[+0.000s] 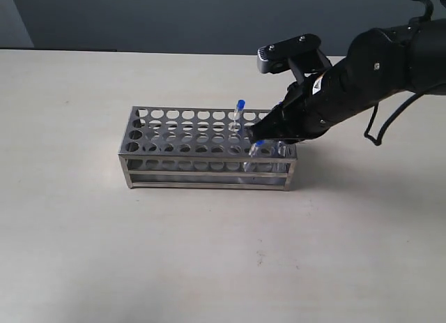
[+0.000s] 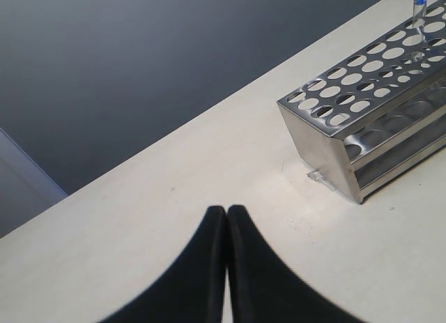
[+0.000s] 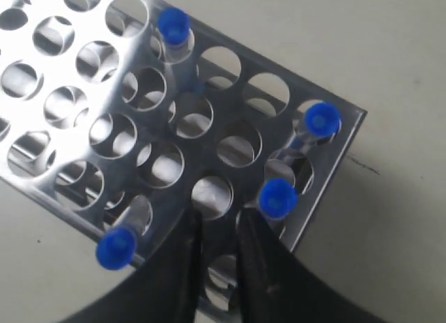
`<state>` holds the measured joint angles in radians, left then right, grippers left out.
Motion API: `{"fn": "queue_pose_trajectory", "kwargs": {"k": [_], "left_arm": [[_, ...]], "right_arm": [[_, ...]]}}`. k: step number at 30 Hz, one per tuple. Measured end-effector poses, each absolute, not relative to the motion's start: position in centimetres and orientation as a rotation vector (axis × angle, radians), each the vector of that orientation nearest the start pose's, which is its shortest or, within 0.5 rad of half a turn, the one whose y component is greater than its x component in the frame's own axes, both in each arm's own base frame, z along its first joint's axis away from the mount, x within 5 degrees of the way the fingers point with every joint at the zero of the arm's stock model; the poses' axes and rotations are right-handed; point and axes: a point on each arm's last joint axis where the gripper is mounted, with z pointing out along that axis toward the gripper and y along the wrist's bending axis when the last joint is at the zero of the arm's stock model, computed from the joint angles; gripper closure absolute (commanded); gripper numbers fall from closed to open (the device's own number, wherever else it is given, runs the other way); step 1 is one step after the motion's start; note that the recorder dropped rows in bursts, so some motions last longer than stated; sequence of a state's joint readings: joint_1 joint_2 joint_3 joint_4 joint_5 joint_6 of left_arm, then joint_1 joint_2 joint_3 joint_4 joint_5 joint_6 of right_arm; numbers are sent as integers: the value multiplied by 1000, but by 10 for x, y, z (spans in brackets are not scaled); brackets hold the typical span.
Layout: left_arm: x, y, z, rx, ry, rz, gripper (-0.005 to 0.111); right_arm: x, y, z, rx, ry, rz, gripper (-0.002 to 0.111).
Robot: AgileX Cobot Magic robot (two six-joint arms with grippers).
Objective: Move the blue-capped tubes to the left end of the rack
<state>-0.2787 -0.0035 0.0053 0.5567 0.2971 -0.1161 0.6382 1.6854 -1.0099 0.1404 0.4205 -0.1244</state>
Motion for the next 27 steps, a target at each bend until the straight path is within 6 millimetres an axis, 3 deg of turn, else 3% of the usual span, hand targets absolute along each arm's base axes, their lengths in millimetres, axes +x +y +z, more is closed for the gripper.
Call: {"fn": "queue_pose_trajectory", "kwargs": {"k": [11, 27], "left_arm": [[56, -1, 189, 489, 1674, 239, 106], [56, -1, 189, 489, 1674, 239, 106]], "right_arm": [[270, 207, 204, -829, 2461, 314, 109], [247, 191, 272, -779, 2291, 379, 109]]}}
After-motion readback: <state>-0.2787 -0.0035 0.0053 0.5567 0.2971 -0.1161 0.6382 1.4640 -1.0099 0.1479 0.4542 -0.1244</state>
